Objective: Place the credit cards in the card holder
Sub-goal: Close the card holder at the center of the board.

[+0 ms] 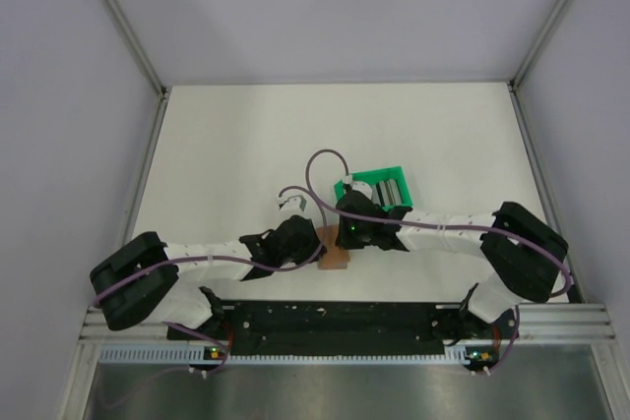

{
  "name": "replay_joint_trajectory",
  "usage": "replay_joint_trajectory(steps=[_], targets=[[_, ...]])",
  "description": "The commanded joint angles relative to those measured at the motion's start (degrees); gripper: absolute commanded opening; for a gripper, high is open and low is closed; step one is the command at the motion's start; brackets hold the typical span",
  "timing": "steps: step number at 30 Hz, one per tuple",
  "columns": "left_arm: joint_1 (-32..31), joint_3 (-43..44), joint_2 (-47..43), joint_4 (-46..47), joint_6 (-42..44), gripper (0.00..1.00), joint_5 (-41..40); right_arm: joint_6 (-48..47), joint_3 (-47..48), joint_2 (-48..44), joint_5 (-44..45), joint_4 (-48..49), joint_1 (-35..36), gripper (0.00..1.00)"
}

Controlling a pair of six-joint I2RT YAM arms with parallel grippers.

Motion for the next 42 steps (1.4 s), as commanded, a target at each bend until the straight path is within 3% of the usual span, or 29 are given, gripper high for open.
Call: replay_joint_trajectory(steps=[1, 22, 25, 31, 32, 34, 37, 42], targets=[[-0.5, -2.5, 2.4, -4.8, 2.3, 0.26, 2.3, -1.5, 2.4, 5.6, 1.3, -6.1, -1.1, 0.04], [-0.5, -2.8, 2.4, -4.2, 2.2, 0.26, 2.5, -6.7, 9.3, 17.2, 1.3, -17.9, -1.3, 0.04], [-0.5, -2.9, 2.1, -4.3, 2.1, 0.27, 2.3, -7.1, 9.4, 14.8, 2.5, -17.6, -1.3, 0.06], [-0.4, -1.9, -3.0, -8.2, 3.2, 0.45, 0.2, -9.8, 6.3, -3.0, 6.3, -10.9, -1.3, 0.17], [-0.5, -1.2, -4.3, -9.6, 3.7, 0.48, -0.6, -9.8, 5.1, -7.1, 6.4, -8.0, -1.4, 0.21], [-0.5, 0.5, -6.8, -13.3, 4.3, 0.57, -1.9, -9.5, 2.3, -13.7, 7.5, -6.1, -1.5, 0.44], [-0.4, 2.4, -10.3, -17.8, 5.6, 0.66, -3.8, -9.0, -0.5, -21.0, 7.8, -7.0, -2.0, 0.47], [0.0, 5.1, -13.2, -23.7, 6.2, 0.98, -7.0, -5.1, -8.0, -29.7, 9.0, -10.8, -3.7, 0.59]])
